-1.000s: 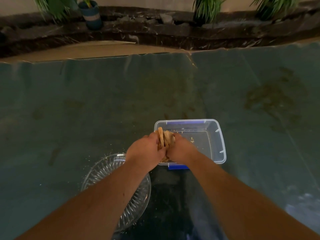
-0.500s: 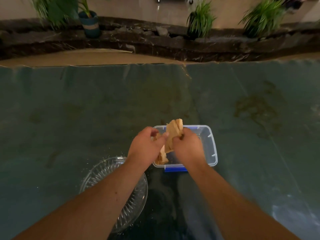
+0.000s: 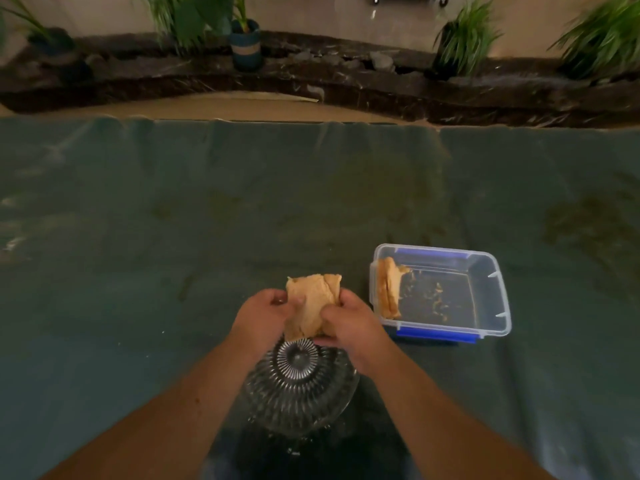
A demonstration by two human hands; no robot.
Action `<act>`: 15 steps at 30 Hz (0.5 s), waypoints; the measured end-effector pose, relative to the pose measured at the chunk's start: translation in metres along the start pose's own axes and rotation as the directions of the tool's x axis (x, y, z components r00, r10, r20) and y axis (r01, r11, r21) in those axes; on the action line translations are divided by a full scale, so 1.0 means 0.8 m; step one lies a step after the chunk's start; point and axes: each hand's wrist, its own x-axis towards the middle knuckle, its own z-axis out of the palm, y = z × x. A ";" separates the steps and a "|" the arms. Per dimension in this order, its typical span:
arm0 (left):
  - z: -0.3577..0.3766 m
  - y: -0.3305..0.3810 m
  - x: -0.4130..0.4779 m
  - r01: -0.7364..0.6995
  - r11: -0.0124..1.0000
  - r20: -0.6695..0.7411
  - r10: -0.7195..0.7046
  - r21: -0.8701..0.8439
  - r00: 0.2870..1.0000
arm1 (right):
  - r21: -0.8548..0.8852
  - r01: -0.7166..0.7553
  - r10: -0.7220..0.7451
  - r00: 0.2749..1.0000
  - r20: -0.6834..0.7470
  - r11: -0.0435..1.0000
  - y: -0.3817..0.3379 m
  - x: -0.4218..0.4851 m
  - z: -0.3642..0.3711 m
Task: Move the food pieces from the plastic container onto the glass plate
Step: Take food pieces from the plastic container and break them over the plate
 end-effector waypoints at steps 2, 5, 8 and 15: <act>-0.005 -0.028 0.001 0.042 0.998 -0.018 -0.041 0.043 0.999 | -0.008 -0.071 0.071 0.997 0.007 0.997 0.019 0.007 0.011; -0.005 -0.054 0.001 0.087 0.992 -0.036 -0.085 0.090 0.996 | -0.013 -0.160 0.159 0.984 -0.082 0.987 0.039 0.022 0.017; -0.005 -0.069 0.003 0.117 0.989 -0.016 -0.116 0.095 0.993 | -0.110 -0.186 0.173 0.978 -0.121 0.976 0.054 0.033 0.016; -0.023 -0.089 0.019 0.133 0.970 -0.087 -0.117 0.204 0.989 | -0.448 -0.162 0.065 0.973 -0.223 0.879 0.066 0.055 -0.015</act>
